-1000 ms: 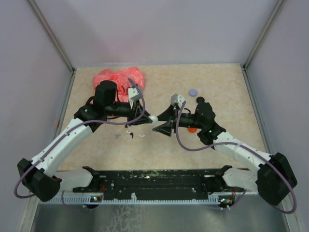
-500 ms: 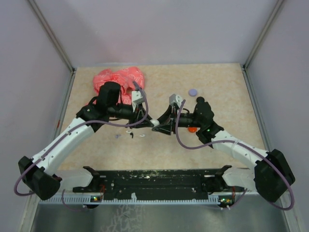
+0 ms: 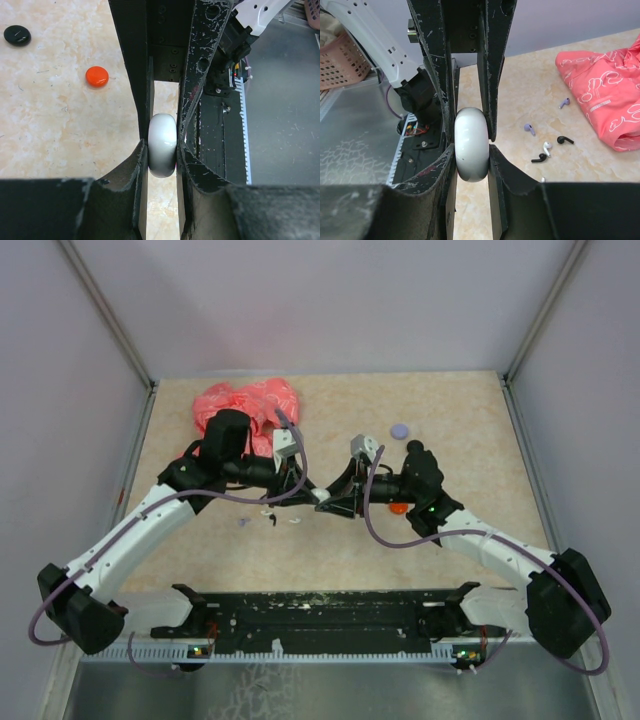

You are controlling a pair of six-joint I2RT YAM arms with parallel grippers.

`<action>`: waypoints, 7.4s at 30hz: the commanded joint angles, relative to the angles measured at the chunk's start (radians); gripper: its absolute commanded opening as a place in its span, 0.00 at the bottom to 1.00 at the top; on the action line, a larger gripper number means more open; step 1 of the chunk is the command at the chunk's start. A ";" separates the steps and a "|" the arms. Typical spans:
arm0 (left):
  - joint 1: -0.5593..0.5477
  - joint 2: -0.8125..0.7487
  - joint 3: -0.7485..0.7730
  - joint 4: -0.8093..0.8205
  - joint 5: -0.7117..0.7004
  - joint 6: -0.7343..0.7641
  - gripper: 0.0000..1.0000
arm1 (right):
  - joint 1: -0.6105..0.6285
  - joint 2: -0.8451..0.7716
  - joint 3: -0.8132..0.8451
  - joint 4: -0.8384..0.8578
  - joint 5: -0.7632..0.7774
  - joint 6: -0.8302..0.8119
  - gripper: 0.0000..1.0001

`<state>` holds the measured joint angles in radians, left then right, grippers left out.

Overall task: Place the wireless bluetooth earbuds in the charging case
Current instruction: Open the charging case, then pick up the earbud from the center of the board, then place the earbud in the charging case.

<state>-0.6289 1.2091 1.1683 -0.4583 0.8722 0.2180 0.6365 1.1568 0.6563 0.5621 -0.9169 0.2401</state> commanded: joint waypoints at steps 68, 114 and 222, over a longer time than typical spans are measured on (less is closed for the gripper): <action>0.000 -0.011 -0.280 0.003 -0.853 -0.561 0.62 | 0.001 -0.208 -0.346 0.262 0.399 -0.212 0.00; -0.156 0.607 -0.009 -0.133 -1.030 -0.510 0.33 | -0.002 -0.253 -0.383 0.265 0.428 -0.206 0.00; -0.089 -0.068 -0.430 0.870 -0.404 -0.996 0.20 | 0.154 0.006 -0.321 0.740 0.622 -0.300 0.00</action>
<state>-0.7120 1.1332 0.7483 0.4118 0.4889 -0.8040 0.7788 1.1854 0.2962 1.2251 -0.2882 -0.0528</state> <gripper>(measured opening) 0.221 0.264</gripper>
